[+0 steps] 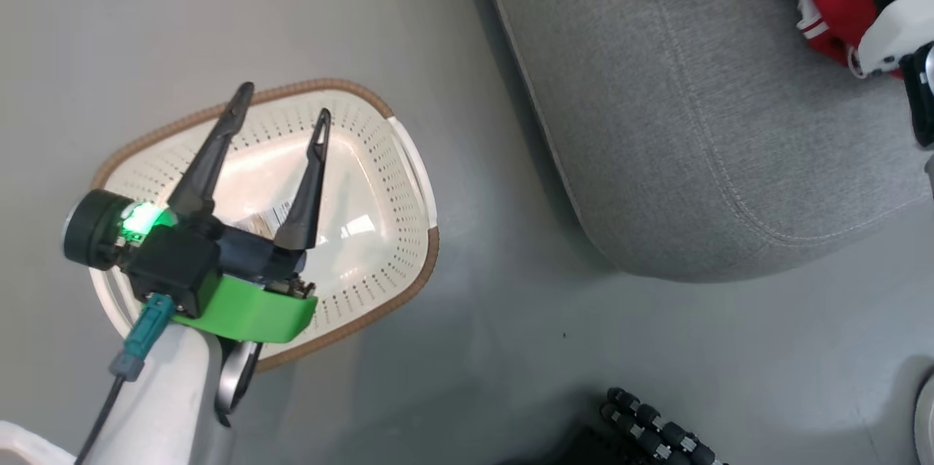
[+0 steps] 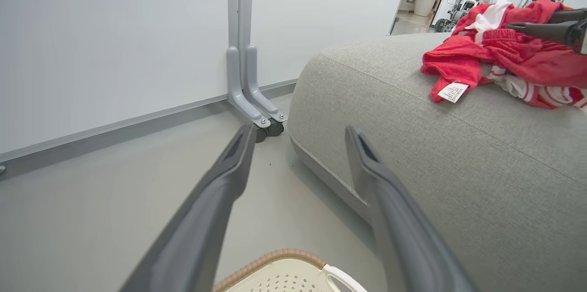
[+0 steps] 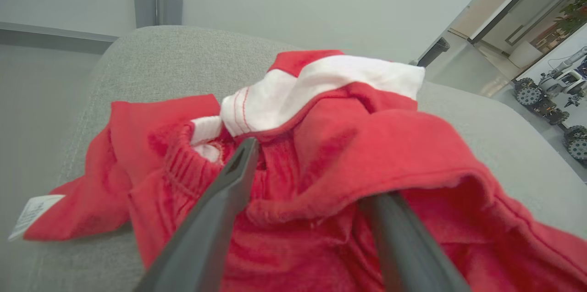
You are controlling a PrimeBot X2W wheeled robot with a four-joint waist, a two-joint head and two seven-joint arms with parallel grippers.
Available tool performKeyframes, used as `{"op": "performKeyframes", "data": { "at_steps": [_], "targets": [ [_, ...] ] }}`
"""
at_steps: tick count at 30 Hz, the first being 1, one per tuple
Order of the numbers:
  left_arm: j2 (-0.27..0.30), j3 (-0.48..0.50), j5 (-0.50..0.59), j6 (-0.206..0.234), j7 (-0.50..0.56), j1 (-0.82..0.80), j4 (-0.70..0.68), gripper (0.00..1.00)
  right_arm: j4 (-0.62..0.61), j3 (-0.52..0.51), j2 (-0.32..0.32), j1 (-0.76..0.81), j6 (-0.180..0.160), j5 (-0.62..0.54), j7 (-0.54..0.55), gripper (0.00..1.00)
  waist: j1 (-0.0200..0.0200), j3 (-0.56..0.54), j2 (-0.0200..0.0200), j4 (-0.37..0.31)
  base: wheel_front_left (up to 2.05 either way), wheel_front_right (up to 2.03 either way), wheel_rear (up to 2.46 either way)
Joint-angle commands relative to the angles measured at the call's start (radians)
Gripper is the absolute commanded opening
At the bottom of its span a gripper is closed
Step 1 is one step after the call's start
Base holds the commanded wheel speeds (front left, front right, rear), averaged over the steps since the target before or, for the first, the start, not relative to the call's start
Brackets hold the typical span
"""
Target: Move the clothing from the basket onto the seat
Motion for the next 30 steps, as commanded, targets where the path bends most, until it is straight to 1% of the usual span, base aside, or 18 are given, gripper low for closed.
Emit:
{"op": "performKeyframes", "data": {
  "at_steps": [1,5,8,11,14,17,22,24,27,30],
  "targets": [
    [-0.011,-0.002,0.002,-0.003,0.000,0.018,0.010,1.00,-0.003,0.019,-0.018,0.024,-0.002,0.011,-0.003,1.00,0.0000,-0.094,0.0000,-0.003,0.00,0.00,0.00],
    [-0.051,0.012,-0.008,-0.003,0.000,0.037,0.031,1.00,-0.027,0.071,-0.047,0.062,-0.002,0.032,-0.003,1.00,0.0000,-0.183,0.0000,0.001,0.00,0.00,0.00],
    [-0.079,0.025,-0.012,-0.003,0.000,0.058,0.042,1.00,-0.071,0.113,-0.069,0.098,-0.002,0.046,-0.003,1.00,0.0000,-0.246,0.0000,0.002,0.00,0.00,0.00],
    [-0.095,0.019,0.003,-0.003,0.000,0.084,0.056,1.00,-0.139,0.142,-0.098,0.135,-0.002,0.059,-0.003,1.00,0.0000,-0.310,0.0000,0.005,0.00,0.00,0.00],
    [-0.115,0.027,-0.006,-0.003,0.000,0.119,0.073,1.00,-0.212,0.166,-0.105,0.179,-0.002,0.066,-0.003,1.00,0.0000,-0.368,0.0000,0.008,0.00,0.00,0.00],
    [-0.133,0.053,-0.012,-0.003,0.000,0.153,0.075,1.00,-0.313,0.180,-0.117,0.214,-0.002,0.073,-0.003,1.00,0.0000,-0.423,0.0000,0.013,0.00,0.00,0.00],
    [-0.153,0.089,-0.008,-0.003,0.000,0.203,0.069,1.00,-0.483,0.141,-0.101,0.288,-0.002,0.084,-0.003,1.00,0.0000,-0.492,0.0000,0.038,0.00,0.00,0.00],
    [-0.161,0.106,-0.009,-0.003,0.000,0.221,0.070,1.00,-0.550,0.111,-0.077,0.340,-0.002,0.104,-0.003,1.00,0.0000,-0.519,0.0000,0.059,0.00,0.00,0.00],
    [-0.172,0.125,-0.012,-0.003,0.000,0.242,0.070,1.00,-0.637,0.101,-0.061,0.409,-0.002,0.104,-0.003,1.00,0.0000,-0.549,0.0000,0.089,0.00,0.00,0.00],
    [-0.178,0.144,-0.006,-0.003,0.000,0.263,0.073,1.00,-0.719,0.072,-0.026,0.487,-0.002,0.093,-0.003,1.00,0.0000,-0.573,0.0000,0.124,0.00,0.00,0.00]
  ]
}}
